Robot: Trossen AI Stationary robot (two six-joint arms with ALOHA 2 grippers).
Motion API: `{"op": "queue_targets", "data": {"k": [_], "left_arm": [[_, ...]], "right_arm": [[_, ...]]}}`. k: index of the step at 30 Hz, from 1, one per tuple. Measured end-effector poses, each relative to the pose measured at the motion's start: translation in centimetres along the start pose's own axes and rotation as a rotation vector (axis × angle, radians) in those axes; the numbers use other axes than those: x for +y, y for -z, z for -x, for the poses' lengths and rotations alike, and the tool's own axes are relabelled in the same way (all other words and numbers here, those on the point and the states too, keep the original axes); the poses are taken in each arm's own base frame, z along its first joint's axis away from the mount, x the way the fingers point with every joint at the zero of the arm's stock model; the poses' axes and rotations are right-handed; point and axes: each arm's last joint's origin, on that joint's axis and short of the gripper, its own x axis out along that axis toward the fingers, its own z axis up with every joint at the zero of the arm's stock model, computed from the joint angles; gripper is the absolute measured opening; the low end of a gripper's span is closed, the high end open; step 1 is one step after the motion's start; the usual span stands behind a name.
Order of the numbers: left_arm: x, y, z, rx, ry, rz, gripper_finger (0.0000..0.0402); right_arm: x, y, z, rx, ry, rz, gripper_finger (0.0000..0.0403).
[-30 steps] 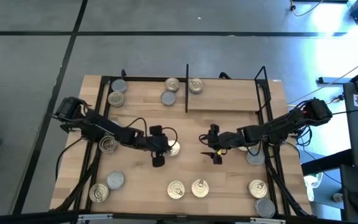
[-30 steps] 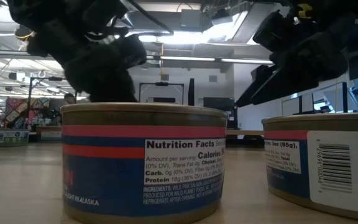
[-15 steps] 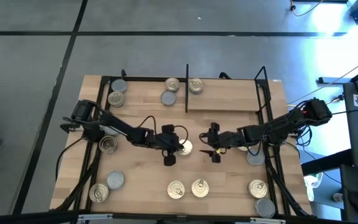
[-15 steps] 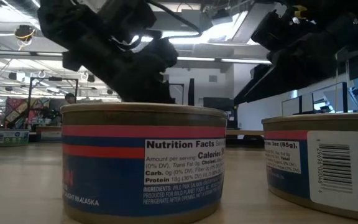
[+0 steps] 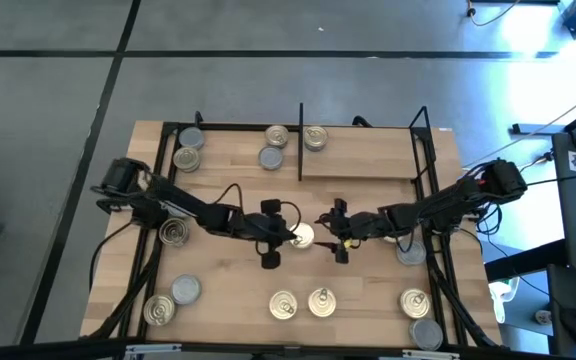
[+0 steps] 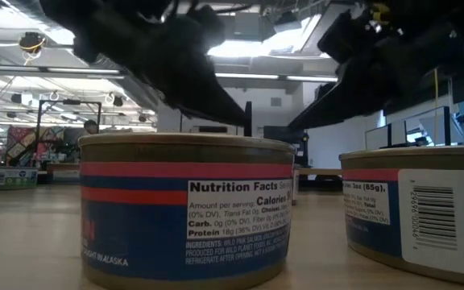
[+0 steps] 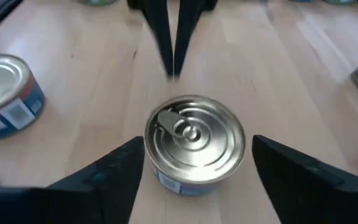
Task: Stack canned seafood by type on shelf
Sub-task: Stack the blue tuna can on top of the blue tuna can
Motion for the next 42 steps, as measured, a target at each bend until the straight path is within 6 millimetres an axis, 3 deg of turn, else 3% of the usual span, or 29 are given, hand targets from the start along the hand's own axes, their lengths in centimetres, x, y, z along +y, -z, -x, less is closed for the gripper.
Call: {"op": "queue_targets", "data": {"k": [4, 12, 18, 27, 42], "left_arm": [[-0.5, -0.5, 1.7, 0.035, -0.021, -0.025, 0.0007], [-1.5, 0.4, 2.0, 0.1, -0.017, -0.013, 0.0007], [-2.0, 0.5, 2.1, 0.098, -0.001, -0.031, 0.0007], [-2.0, 0.5, 2.1, 0.096, -0.001, -0.03, 0.0007], [-2.1, 0.4, 2.1, 0.089, 0.001, -0.045, 0.0007]], "right_arm": [[0.2, 0.6, -1.1, -0.002, 0.004, 0.0, 0.0235], [0.3, 1.4, -2.0, 0.015, 0.009, 0.011, 0.011], [0.1, 1.4, -2.0, 0.014, 0.021, 0.036, 0.0055], [-0.6, 1.6, -2.1, 0.044, 0.021, 0.006, 0.0027], [-0.5, 2.6, -3.1, 0.074, 0.015, 0.006, 0.0026]]}}
